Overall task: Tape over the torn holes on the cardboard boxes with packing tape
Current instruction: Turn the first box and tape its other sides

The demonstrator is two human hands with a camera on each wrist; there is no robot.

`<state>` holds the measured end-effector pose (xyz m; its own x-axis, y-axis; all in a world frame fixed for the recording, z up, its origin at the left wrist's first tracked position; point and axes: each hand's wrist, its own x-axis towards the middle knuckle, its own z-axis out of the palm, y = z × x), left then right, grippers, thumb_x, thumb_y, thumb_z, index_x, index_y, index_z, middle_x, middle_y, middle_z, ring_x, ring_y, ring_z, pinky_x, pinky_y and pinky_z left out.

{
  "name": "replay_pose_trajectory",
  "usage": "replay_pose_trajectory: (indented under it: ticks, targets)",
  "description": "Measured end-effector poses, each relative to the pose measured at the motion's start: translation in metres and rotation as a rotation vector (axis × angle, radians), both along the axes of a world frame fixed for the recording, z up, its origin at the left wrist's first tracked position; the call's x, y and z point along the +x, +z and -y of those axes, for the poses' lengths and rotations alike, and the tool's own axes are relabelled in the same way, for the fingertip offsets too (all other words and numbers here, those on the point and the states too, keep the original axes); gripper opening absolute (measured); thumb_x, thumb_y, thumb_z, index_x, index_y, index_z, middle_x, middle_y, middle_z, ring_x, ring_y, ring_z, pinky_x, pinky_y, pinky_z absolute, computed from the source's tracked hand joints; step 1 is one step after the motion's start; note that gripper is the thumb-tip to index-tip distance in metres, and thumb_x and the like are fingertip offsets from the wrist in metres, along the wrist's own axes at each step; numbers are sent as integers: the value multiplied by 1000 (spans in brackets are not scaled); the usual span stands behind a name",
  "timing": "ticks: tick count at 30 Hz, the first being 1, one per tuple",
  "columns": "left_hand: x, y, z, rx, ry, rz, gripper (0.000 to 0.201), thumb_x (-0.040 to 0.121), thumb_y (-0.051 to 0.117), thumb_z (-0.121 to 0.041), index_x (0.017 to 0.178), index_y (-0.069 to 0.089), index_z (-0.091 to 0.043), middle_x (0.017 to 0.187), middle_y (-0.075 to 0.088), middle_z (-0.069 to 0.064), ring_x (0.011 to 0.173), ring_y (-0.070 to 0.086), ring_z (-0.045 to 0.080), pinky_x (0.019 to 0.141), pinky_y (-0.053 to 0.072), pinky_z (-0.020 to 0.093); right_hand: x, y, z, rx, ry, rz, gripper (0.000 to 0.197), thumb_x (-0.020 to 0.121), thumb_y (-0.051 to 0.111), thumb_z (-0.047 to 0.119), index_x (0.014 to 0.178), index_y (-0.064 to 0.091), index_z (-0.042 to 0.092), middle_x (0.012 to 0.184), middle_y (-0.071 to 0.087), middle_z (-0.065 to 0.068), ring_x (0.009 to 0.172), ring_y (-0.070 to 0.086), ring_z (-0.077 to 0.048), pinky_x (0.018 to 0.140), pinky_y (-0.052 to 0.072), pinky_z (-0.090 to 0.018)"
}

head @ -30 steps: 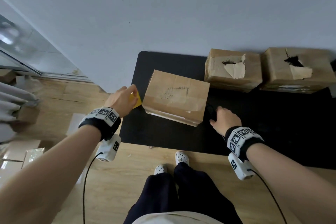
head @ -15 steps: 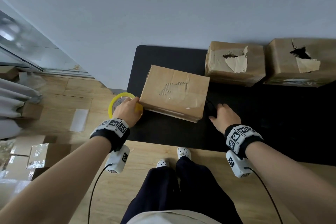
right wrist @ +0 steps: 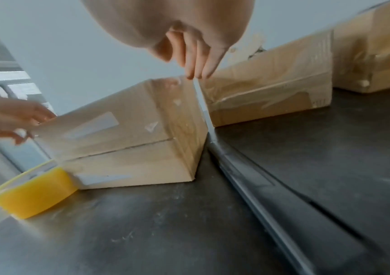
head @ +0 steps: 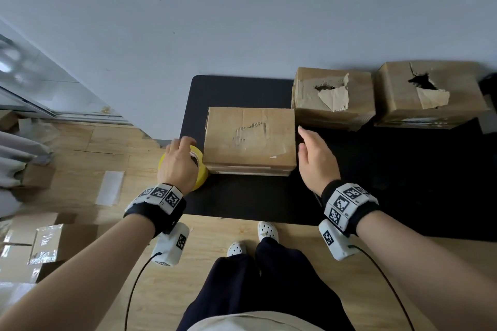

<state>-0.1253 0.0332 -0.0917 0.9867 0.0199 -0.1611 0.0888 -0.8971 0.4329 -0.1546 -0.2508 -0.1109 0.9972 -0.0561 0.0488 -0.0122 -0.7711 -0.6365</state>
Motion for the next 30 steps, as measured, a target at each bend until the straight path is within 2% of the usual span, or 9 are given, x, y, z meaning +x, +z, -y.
replay_pose_trajectory:
  ticks: [3, 5, 7, 10, 13, 18, 21, 26, 30]
  targets:
    - [-4, 11, 28, 84, -278, 245, 42, 95, 37, -19, 135, 41, -9, 140, 42, 13, 125, 40, 30, 103, 36, 44, 0, 9, -17, -250, 299, 95, 53, 101, 30, 33, 146, 33, 5, 153, 32, -10, 143, 26, -21, 117, 19, -33]
    - [-7, 8, 46, 189, -542, 209, 51, 98, 28, -31, 145, 27, -10, 154, 25, 9, 140, 26, 24, 114, 25, 44, 1, 10, -32, -422, 480, 56, 62, 99, 22, 44, 148, 28, 7, 157, 23, -7, 146, 16, -19, 119, 10, -35]
    - [-8, -1, 59, 271, -641, 133, 59, 97, 13, -40, 148, 8, -12, 157, 3, 4, 145, 6, 18, 119, 13, 41, 2, 5, -40, -515, 539, -12, 67, 97, 18, 50, 150, 21, 9, 158, 18, -6, 147, 11, -17, 119, 6, -35]
    - [-9, -14, 66, 322, -594, 63, 61, 94, 1, -46, 146, -8, -15, 157, -6, 0, 145, -6, 13, 120, 3, 36, 4, -4, -43, -567, 518, -68, 68, 97, 18, 51, 151, 18, 10, 158, 21, -5, 146, 16, -16, 120, 8, -36]
    - [-10, -16, 67, 349, -583, 47, 61, 95, 0, -46, 147, -8, -15, 157, -5, 0, 145, -7, 12, 119, 1, 35, 4, -5, -43, -597, 515, -90, 66, 97, 21, 50, 150, 21, 10, 157, 24, -5, 145, 20, -16, 119, 13, -36]
    - [-7, -10, 67, 322, -583, -10, 62, 94, -2, -48, 148, -11, -17, 157, -13, -3, 144, -13, 11, 119, -3, 32, 4, -2, -24, -572, 454, -101, 72, 95, 13, 55, 152, 8, 12, 159, 5, -2, 146, 3, -12, 119, 5, -31]
    - [-4, -3, 68, 352, -595, -30, 65, 93, 2, -51, 148, -8, -19, 157, -11, -3, 145, -8, 14, 118, -1, 32, 4, 0, -21, -540, 465, -126, 75, 93, 7, 59, 152, 4, 14, 160, 0, 0, 145, -6, -9, 119, 0, -29]
    - [17, 0, 62, 365, -588, -74, 84, 84, 6, -69, 147, -14, -17, 153, -22, -5, 143, -18, 14, 118, -7, 37, 22, 8, -34, -526, 466, -97, 75, 93, 2, 58, 153, 8, 13, 160, 1, 1, 147, -1, -13, 119, -2, -30]
    - [20, -10, 59, 325, -614, -46, 74, 89, 1, -61, 148, -10, -18, 157, -14, -4, 144, -15, 12, 119, -4, 36, 32, 2, -41, -523, 465, -132, 73, 92, 0, 56, 153, 7, 16, 161, 3, 3, 148, 1, -13, 121, 4, -36]
